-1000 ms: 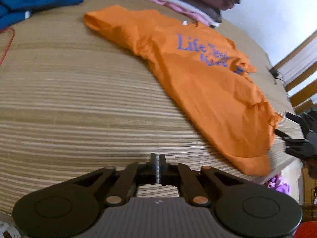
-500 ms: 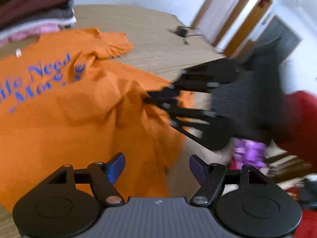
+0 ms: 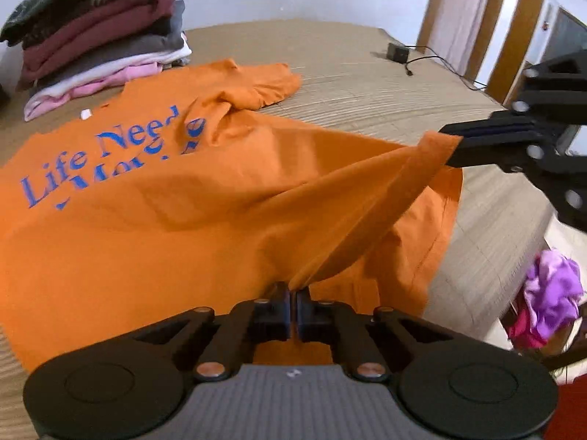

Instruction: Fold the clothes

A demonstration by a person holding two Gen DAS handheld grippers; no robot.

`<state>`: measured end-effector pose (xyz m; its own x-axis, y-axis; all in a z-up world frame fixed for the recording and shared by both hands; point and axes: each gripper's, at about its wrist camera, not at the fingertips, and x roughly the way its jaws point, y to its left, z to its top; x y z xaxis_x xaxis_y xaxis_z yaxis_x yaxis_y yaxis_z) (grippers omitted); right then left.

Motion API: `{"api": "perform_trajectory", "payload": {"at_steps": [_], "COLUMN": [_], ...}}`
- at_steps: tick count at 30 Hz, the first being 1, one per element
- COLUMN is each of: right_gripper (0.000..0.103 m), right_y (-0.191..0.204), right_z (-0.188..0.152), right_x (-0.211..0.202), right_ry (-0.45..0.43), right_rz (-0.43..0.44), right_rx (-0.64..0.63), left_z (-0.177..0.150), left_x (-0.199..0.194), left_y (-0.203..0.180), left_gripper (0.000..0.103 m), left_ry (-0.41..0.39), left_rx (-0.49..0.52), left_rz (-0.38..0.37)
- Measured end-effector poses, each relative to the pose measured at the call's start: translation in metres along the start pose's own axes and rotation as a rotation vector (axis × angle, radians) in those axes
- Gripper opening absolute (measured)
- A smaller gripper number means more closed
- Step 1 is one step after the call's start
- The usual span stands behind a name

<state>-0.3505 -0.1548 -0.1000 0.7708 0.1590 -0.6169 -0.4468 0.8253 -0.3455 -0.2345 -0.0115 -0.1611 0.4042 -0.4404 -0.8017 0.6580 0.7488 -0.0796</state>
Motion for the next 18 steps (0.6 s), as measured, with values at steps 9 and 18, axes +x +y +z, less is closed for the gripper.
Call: {"api": "perform_trajectory", "payload": {"at_steps": [9, 18], "right_gripper": [0.004, 0.008], "right_y": [0.055, 0.055], "right_z": [0.017, 0.036], "right_x": [-0.006, 0.018], "right_ry": [0.035, 0.142], "right_rz": [0.270, 0.539], "right_rx": [-0.006, 0.145], "left_z": [-0.049, -0.074], "left_x": [-0.073, -0.114], "left_y": [0.031, 0.057], "left_gripper": [0.002, 0.003], "left_ry": [-0.016, 0.027], "left_rx": [-0.034, -0.034], "left_rz": [0.003, 0.067]}}
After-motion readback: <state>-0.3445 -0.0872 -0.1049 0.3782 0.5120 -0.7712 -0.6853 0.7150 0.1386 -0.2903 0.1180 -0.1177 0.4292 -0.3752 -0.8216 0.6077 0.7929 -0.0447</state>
